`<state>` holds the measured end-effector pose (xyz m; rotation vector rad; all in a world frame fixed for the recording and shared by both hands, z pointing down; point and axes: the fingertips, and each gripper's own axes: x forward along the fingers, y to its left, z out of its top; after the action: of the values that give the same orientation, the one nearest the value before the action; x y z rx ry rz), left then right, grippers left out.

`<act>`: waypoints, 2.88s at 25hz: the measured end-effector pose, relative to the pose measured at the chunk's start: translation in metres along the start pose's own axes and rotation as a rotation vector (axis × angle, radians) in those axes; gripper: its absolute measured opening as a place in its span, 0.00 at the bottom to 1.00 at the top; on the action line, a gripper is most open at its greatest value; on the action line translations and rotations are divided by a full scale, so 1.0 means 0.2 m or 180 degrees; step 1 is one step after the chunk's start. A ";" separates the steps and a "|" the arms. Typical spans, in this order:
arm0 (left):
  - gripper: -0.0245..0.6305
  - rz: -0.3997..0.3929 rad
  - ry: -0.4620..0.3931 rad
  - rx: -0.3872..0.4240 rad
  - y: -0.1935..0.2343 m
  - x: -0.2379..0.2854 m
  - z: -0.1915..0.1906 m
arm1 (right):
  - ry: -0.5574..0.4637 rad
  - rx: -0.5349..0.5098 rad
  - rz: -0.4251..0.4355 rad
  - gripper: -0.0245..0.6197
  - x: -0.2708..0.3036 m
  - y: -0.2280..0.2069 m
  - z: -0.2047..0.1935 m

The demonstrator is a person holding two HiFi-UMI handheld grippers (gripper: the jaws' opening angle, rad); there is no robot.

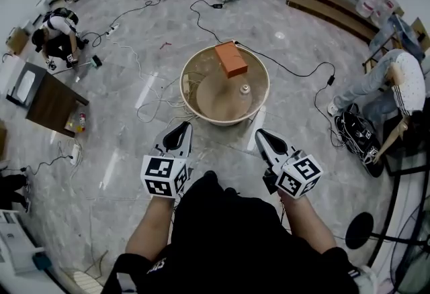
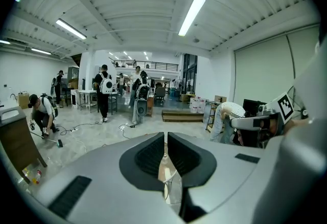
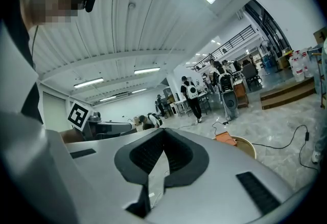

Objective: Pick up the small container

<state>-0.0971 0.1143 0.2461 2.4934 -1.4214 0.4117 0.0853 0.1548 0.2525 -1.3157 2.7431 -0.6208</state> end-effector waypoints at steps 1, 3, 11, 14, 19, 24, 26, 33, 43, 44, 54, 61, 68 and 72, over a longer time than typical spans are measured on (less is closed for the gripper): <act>0.09 -0.0012 -0.0015 0.0002 0.00 0.02 0.01 | 0.0006 0.0013 -0.0038 0.06 0.00 -0.02 0.01; 0.09 -0.0034 -0.0021 0.0007 0.00 0.07 0.03 | 0.0007 0.0035 -0.0087 0.06 0.00 -0.07 0.03; 0.09 -0.0117 0.0025 -0.0023 0.11 0.45 0.07 | 0.0072 0.0072 -0.0244 0.06 0.18 -0.37 0.09; 0.09 -0.0158 0.0049 -0.0008 0.22 0.64 0.12 | 0.0119 0.0094 -0.0297 0.06 0.36 -0.49 0.14; 0.09 -0.0258 0.0092 -0.0032 0.39 0.98 0.18 | 0.0291 0.0087 -0.0326 0.06 0.67 -0.71 0.20; 0.09 -0.0360 0.0159 -0.0076 0.62 1.32 0.24 | 0.0473 0.0094 -0.0315 0.06 1.06 -0.88 0.25; 0.09 -0.0409 0.0169 -0.0065 0.68 1.44 0.27 | 0.0531 0.0102 -0.0298 0.06 1.18 -0.93 0.27; 0.09 -0.0451 0.0209 -0.0169 0.78 1.72 0.30 | 0.0734 0.0153 -0.0277 0.06 1.39 -1.11 0.28; 0.09 -0.0154 0.0377 -0.0325 0.53 1.98 0.28 | 0.0855 0.0233 -0.0024 0.06 1.25 -1.51 0.33; 0.09 -0.0110 0.0378 -0.0337 0.50 2.00 0.28 | 0.0861 0.0240 0.0005 0.06 1.22 -1.55 0.33; 0.09 0.0027 0.0438 -0.0358 0.15 2.20 0.07 | 0.1109 0.0307 0.0160 0.06 1.00 -1.91 0.08; 0.09 -0.0054 0.0659 -0.0356 0.19 2.34 -0.24 | 0.1272 0.0334 0.0183 0.07 1.12 -2.07 -0.21; 0.09 -0.0079 0.0713 -0.0454 0.30 2.64 -0.62 | 0.1331 0.0374 0.0350 0.17 1.32 -2.21 -0.54; 0.09 -0.0126 0.0615 -0.0558 0.33 2.78 -0.81 | 0.1434 0.0349 0.0459 0.22 1.40 -2.26 -0.74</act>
<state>0.0974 -0.3067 0.6001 2.2717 -1.2733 0.4838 0.2104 -0.2601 0.5937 -1.0474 3.0492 -1.1604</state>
